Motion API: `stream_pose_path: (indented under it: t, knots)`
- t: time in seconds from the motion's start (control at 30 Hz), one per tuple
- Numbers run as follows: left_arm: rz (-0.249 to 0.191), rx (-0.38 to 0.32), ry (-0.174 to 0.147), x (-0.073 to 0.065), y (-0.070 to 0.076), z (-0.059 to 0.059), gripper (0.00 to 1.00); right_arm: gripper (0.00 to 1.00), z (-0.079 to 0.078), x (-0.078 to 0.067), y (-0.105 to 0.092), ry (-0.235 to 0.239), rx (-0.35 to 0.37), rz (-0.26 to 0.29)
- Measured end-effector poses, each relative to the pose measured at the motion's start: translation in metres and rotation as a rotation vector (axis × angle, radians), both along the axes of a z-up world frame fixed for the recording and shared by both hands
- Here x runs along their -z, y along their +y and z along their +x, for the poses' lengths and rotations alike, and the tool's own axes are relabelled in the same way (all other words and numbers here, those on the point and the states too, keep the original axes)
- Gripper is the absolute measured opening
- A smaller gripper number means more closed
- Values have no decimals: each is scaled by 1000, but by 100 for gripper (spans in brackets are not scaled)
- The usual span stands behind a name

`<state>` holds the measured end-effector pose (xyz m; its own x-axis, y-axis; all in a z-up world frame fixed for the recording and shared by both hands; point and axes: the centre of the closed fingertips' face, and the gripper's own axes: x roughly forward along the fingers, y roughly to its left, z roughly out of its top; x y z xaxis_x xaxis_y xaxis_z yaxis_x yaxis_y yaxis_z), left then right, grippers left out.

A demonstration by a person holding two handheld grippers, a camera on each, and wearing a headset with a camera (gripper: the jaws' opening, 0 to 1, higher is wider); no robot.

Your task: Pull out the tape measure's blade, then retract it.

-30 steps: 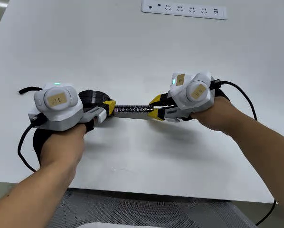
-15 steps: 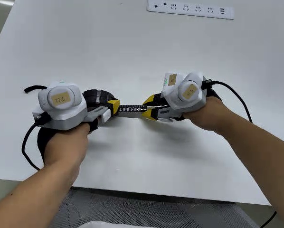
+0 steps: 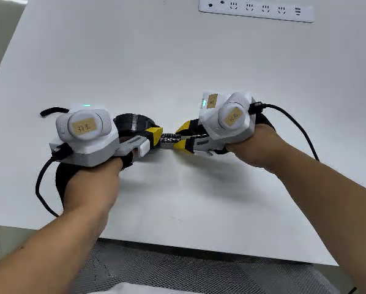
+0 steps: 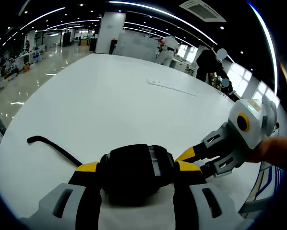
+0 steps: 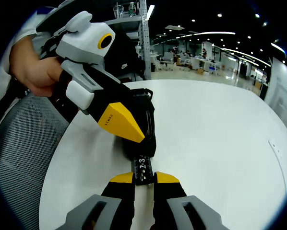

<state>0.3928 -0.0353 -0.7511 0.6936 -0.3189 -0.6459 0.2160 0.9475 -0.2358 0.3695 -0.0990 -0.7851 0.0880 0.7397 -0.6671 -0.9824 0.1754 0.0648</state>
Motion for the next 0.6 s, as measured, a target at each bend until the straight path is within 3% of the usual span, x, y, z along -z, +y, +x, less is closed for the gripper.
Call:
stream_pose_path:
  t: [0.4,0.6]
  knots:
    - [1,3,-1,1,0,0,56,11,2,3,19,2,-12,31]
    - [4,3,-6,1,-1,0,56,11,2,2,19,-1,-21,30]
